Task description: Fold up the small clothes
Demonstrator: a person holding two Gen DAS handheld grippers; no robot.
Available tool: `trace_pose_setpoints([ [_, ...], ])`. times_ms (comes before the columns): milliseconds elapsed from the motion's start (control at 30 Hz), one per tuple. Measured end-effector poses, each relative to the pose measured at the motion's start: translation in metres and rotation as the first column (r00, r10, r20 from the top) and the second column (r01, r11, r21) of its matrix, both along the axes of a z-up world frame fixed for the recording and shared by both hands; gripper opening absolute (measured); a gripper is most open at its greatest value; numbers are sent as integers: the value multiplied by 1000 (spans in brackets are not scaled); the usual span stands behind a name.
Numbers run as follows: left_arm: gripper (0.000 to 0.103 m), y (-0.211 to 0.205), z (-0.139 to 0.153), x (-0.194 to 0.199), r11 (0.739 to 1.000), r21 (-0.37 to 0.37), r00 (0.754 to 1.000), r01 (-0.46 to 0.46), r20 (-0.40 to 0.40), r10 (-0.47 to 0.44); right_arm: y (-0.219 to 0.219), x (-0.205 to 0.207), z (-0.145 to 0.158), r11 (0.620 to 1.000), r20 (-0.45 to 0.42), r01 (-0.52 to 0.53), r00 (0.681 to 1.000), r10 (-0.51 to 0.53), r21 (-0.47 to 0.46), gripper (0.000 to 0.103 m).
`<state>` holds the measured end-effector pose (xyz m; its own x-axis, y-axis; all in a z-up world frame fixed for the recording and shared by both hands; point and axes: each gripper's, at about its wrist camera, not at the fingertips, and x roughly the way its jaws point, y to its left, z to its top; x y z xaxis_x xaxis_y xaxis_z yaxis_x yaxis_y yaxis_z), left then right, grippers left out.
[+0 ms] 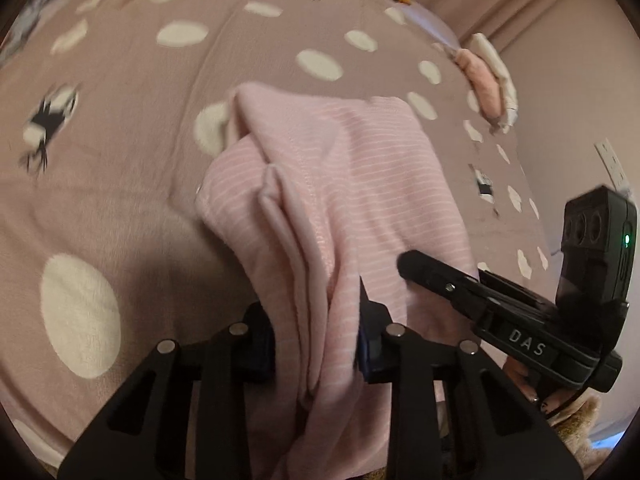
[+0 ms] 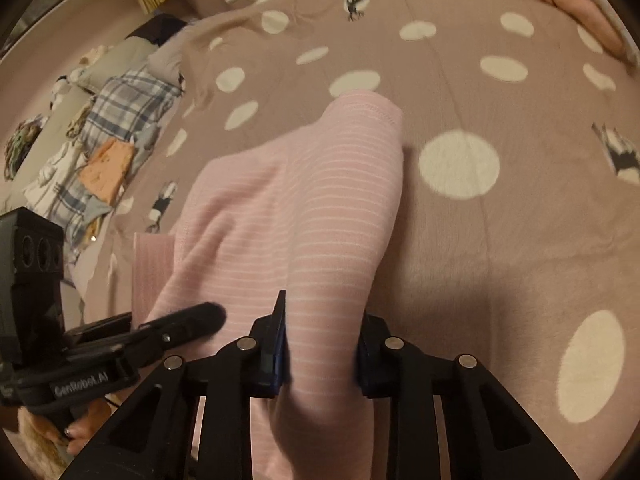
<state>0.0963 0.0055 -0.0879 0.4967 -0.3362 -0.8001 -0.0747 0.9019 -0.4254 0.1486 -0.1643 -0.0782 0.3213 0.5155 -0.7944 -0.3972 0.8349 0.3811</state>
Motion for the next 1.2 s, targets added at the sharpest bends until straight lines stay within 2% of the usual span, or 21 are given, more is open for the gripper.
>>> trace_pose_setpoints([
  [100, 29, -10, 16, 3, 1000, 16, 998, 16, 53, -17, -12, 2, 17, 1000, 46, 12, 999, -12, 2, 28],
  [300, 29, -35, 39, 23, 998, -13, 990, 59, 131, -57, -40, 16, 45, 998, 131, 56, 990, -56, 5, 28],
  [633, 30, -80, 37, 75, 996, -9, 985, 89, 151, -87, -61, 44, 47, 984, 203, 169, 967, -155, -52, 29],
  [933, 30, -89, 2, 103, 997, 0, 995, 76, 66, -76, -71, 65, 15, 982, 129, 172, 979, -161, -80, 29],
  [1200, 33, -92, -22, 109, 997, 35, 998, 66, -5, -66, -72, 76, -13, 976, 42, 188, 982, -185, -109, 29],
])
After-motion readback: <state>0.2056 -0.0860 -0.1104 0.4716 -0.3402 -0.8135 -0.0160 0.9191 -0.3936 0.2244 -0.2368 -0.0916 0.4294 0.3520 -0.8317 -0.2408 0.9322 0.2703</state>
